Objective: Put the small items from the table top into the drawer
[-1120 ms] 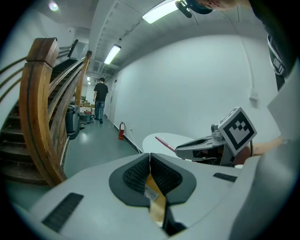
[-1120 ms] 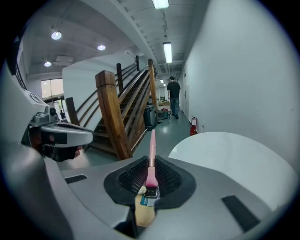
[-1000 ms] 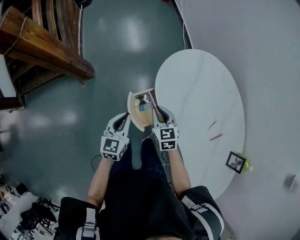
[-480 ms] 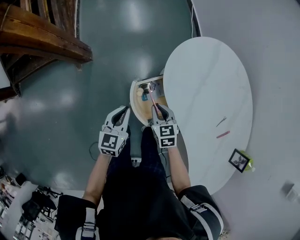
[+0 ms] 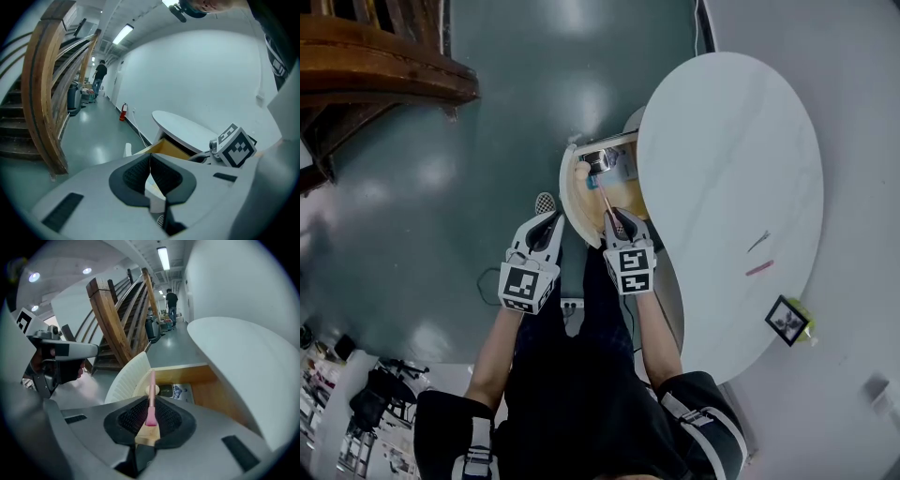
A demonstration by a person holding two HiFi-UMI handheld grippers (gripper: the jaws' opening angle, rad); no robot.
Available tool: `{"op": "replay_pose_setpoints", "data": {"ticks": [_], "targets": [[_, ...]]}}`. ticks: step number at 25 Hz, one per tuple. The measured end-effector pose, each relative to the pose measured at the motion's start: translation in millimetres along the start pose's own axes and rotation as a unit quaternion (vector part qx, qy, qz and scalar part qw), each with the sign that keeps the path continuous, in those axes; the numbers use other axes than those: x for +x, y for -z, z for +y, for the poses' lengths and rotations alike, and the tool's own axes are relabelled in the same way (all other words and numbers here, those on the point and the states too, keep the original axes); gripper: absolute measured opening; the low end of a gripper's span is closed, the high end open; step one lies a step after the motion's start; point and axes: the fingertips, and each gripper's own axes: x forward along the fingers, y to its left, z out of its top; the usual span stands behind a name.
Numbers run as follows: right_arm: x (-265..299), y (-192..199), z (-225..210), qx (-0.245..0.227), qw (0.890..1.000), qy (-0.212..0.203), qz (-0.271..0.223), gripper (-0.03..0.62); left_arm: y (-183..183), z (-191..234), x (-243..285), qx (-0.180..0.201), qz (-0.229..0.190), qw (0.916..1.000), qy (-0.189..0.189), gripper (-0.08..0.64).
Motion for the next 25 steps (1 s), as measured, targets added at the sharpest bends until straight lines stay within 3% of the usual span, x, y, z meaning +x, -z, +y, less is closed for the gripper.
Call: {"op": "replay_pose_setpoints", "data": {"ticks": [8, 25], "targets": [[23, 25, -2, 0.01, 1.0, -0.002, 0.022, 0.064, 21, 9, 13, -0.013, 0.014, 0.9998, 0.005, 0.02], [76, 10, -18, 0.007, 1.0, 0.01, 0.029, 0.064, 15, 31, 16, -0.009, 0.013, 0.9999, -0.004, 0.02]]}}
